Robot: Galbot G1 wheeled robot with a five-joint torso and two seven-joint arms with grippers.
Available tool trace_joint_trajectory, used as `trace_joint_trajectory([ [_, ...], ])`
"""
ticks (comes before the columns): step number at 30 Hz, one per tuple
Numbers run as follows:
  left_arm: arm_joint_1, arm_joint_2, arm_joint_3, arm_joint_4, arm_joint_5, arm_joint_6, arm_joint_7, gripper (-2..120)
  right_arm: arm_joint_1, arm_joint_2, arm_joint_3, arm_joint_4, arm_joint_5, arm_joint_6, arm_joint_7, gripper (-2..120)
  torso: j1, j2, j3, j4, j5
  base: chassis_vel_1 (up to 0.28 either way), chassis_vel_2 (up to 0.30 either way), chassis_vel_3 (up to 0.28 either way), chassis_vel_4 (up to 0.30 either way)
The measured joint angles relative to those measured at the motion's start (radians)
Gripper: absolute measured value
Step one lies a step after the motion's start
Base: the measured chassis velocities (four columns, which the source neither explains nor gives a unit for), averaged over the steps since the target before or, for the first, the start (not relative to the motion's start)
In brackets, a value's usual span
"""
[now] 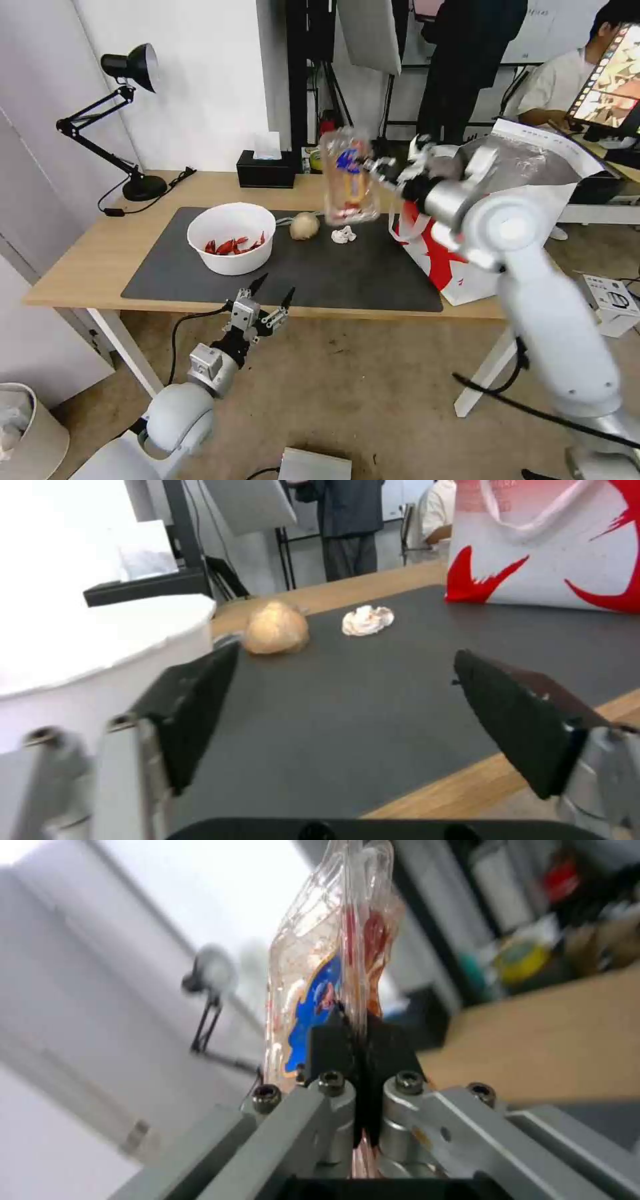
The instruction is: Pick up the trash from the table and place it into the takeout bag.
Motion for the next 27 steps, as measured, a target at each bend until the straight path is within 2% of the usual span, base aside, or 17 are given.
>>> trace_joint_trajectory([
  [3, -0.004, 0.001, 0.002, 0.004, 0.000, 0.000, -0.004, 99, 0.031, -0.055, 0.048, -0.026, 0.010, 0.020, 0.010, 0, 0.000, 0.000, 0.000, 0.0000, 0.0000, 0.000, 0.000, 0.000, 0.000],
  [9, -0.011, -0.005, 0.012, 0.009, 0.001, 0.001, -0.007, 100, 0.051, -0.138, 0.118, -0.103, -0.023, 0.041, -0.004, 0, 0.000, 0.000, 0.000, -0.0001, 0.0000, 0.000, 0.000, 0.000, 0.000],
  [13, -0.016, -0.010, 0.019, 0.010, 0.001, 0.001, -0.007, 100, 0.043, -0.182, 0.136, -0.154, -0.104, 0.066, -0.055, 0, 0.000, 0.000, 0.000, -0.0003, 0.0000, 0.000, 0.000, 0.000, 0.000],
  [15, -0.020, -0.014, 0.023, 0.010, 0.002, 0.001, -0.007, 100, 0.014, -0.213, 0.134, -0.194, -0.198, 0.116, -0.117, 0, 0.000, 0.000, 0.000, -0.0003, 0.0003, 0.000, 0.000, 0.000, 0.000],
  [22, -0.017, -0.020, 0.027, 0.010, 0.009, 0.002, -0.007, 100, -0.063, -0.218, 0.124, -0.244, -0.353, 0.180, -0.185, 0, 0.000, 0.000, 0.000, 0.0000, 0.0000, 0.000, 0.000, 0.000, 0.000],
  [25, -0.012, -0.025, 0.027, 0.007, 0.014, 0.002, -0.007, 100, -0.098, -0.214, 0.127, -0.237, -0.359, 0.181, -0.177, 0, 0.000, 0.000, 0.000, 0.0000, 0.0000, 0.000, 0.000, 0.000, 0.000],
  [27, -0.007, -0.031, 0.027, 0.007, 0.020, 0.002, -0.007, 100, -0.130, -0.207, 0.130, -0.223, -0.341, 0.176, -0.127, 0, 0.000, 0.000, 0.000, -0.0002, -0.0003, 0.000, 0.000, 0.000, 0.000],
])
